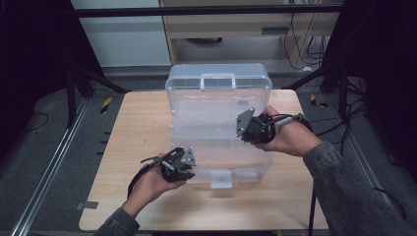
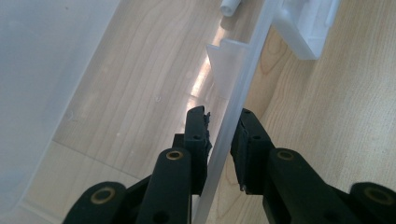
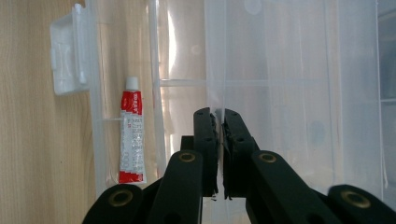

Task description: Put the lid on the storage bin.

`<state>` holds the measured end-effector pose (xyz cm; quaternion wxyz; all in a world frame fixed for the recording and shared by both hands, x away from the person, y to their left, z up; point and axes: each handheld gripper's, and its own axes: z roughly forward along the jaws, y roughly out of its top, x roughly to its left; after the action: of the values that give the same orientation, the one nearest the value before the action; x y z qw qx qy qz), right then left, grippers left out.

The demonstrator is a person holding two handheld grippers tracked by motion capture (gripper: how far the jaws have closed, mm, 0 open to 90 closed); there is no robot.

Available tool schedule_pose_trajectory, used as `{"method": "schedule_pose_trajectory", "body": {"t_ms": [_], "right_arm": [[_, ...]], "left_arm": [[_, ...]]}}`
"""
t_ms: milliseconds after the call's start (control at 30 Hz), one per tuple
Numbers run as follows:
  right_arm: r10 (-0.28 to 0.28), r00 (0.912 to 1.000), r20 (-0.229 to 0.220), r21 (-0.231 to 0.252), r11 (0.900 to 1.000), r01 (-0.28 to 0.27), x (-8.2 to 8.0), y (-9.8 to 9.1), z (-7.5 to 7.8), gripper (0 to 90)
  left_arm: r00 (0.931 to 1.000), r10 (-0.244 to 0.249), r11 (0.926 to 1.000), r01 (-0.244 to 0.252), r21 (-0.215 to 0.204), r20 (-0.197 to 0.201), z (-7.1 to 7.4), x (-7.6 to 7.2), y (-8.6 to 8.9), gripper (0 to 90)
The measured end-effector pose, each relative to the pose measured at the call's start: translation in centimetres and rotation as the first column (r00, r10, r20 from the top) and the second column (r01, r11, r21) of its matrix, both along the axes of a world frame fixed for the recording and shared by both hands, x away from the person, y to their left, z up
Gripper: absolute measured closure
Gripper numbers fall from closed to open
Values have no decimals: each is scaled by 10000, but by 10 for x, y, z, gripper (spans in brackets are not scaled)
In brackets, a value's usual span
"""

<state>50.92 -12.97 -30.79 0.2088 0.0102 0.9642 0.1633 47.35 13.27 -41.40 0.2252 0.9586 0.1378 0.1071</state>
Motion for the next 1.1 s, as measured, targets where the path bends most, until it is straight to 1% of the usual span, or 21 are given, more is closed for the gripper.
{"method": "schedule_pose_trajectory", "body": {"t_ms": [133, 200, 233, 267, 300, 333, 600, 667, 767, 800, 833, 867, 900, 933, 967, 1000, 1033, 1067, 1100], "right_arm": [[-11, 10000, -18, -37, 10000, 11, -1, -1, -1, 858], [-20, 9999, -100, -70, 10000, 19, -2, -2, -1, 860], [-34, 9998, -174, -81, 10000, 33, -3, -2, -2, 860], [-18, 9998, -193, -95, 10000, 16, -3, -1, -2, 860], [9, 9997, -227, -137, 9999, -12, -4, -1, -3, 861], [83, 9997, -231, -170, 9998, -87, -4, -1, -3, 860], [69, 9996, -284, -55, 10000, -71, -5, -3, -4, 852], [73, 9995, -307, -58, 10000, -74, -5, -3, -4, 852], [90, 9995, -308, -74, 9999, -93, -5, -3, -4, 851], [104, 9995, -301, -62, 9999, -105, -4, -3, -4, 850], [107, 9995, -306, -50, 9999, -108, -4, -3, -4, 849], [93, 9995, -310, -55, 9999, -94, -4, -4, -4, 849], [102, 9995, -313, -31, 9999, -103, -4, -4, -4, 848], [102, 9995, -313, -31, 9999, -103, -4, -4, -4, 848], [108, 9995, -311, -19, 9999, -109, -4, -4, -4, 847], [104, 9995, -311, -9, 9999, -104, -4, -4, -4, 846], [116, 9995, -298, -14, 9999, -116, -4, -4, -4, 846], [124, 9996, -268, -25, 9999, -125, -4, -4, -4, 844], [117, 9996, -252, -27, 9999, -118, -5, -4, -4, 844]], "left_arm": [[10000, 1, 10000, -1, -46, 32, 0, 0, 1, 760], [10000, 4, 10000, -4, -65, 20, 0, 0, 1, 759], [9997, 204, 9997, -206, -161, -146, -1, -2, 1, 759], [10000, 6, 10000, -6, -84, -6, 0, 0, 1, 759], [9999, 109, 9998, -111, -140, -113, -1, -1, 1, 759], [10000, -21, 10000, 21, -88, 4, -1, 0, 1, 759], [10000, -18, 9999, 19, -122, 80, -1, -1, 1, 752], [9998, -16, 10000, 18, -96, 188, -1, -3, 1, 749], [9997, 30, 9998, -25, -183, 256, -1, -4, 2, 742], [9994, 57, 9995, -47, -312, 332, 0, -5, 3, 675], [9989, 112, 9985, -86, -545, 466, 5, -8, 6, 652], [9972, 139, 9974, -86, -721, 736, 9, -12, 8, 629], [9953, 219, 9948, -123, -1012, 948, 13, -15, 10, 610], [9953, 219, 9948, -123, -1012, 948, 13, -15, 10, 579], [9943, 239, 9923, -110, -1235, 1037, 18, -18, 13, 579], [9935, 319, 9875, -145, -1569, 1091, 23, -22, 15, 553], [9924, 405, 9807, -173, -1949, 1158, 29, -25, 18, 522], [9932, 456, 9736, -200, -2273, 1076, 33, -28, 21, 482], [9936, 485, 9670, -212, -2539, 1018, 38, -30, 24, 478]]}}
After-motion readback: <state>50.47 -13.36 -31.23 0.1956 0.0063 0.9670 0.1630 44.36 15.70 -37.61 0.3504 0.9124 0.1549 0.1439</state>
